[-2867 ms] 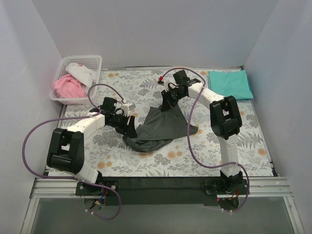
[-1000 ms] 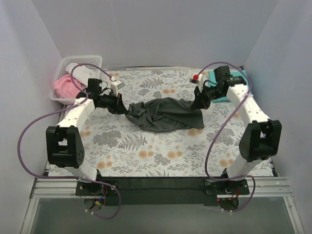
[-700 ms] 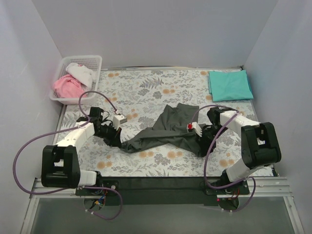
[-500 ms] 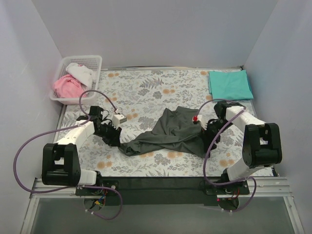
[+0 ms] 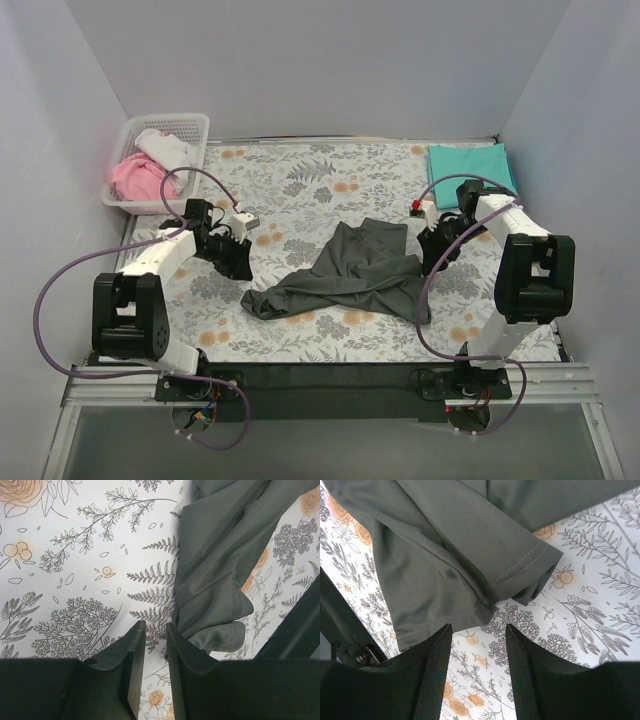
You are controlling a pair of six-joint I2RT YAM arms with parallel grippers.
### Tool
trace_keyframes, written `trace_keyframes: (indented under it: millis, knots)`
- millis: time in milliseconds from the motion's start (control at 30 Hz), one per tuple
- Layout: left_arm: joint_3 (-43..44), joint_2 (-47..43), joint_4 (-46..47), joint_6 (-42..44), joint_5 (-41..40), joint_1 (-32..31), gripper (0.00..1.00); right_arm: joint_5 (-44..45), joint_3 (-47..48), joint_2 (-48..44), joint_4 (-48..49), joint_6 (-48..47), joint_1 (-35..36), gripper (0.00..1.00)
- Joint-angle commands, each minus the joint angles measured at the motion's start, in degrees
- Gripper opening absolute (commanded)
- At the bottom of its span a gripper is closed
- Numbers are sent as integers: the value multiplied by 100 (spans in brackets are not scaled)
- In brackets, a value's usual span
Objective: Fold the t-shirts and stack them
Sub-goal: Flatten the tshirt out
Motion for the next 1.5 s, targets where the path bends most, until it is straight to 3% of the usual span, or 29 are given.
trace_keyframes:
  millis: [0, 167, 333, 433, 533, 567, 600, 667, 700, 867, 1067, 1467]
  knots:
    - [294, 15, -83, -77, 263, 39, 24, 175, -95, 177, 252, 334, 21, 46]
    - [338, -72, -268, 81, 377, 30, 36, 141, -358, 248, 296, 264, 177, 42]
    - [251, -160, -365, 178, 386, 30, 38, 70, -438, 265, 304, 255, 267, 38]
    - [207, -283, -435, 318, 421, 30, 44, 105, -438, 397, 348, 272, 284, 36]
    - [189, -406, -584, 529, 491, 21, 45, 114, -446, 442, 392, 272, 284, 19]
    - [198, -441, -645, 547, 517, -5, 46, 140, -438, 441, 392, 281, 284, 3]
    - [206, -468, -785, 730, 544, -40, 47, 166, -438, 372, 375, 281, 284, 1]
    - [215, -503, -935, 1004, 535, -197, 47, 219, -473, 101, 357, 263, 276, 1]
    - [207, -555, -988, 1048, 492, -285, 53, 219, -481, -14, 357, 246, 267, 1]
    - [49, -1038, -1068, 1398, 421, -786, 55, 88, -289, -638, 217, 325, 153, 1]
    - [-619, -2409, -620, 2067, 124, -1576, 50, -79, 63, -675, 76, 483, 117, 1]
    - [-1059, -2147, 57, 3060, -387, -1719, 49, -79, 380, -543, -144, 422, 91, 1]
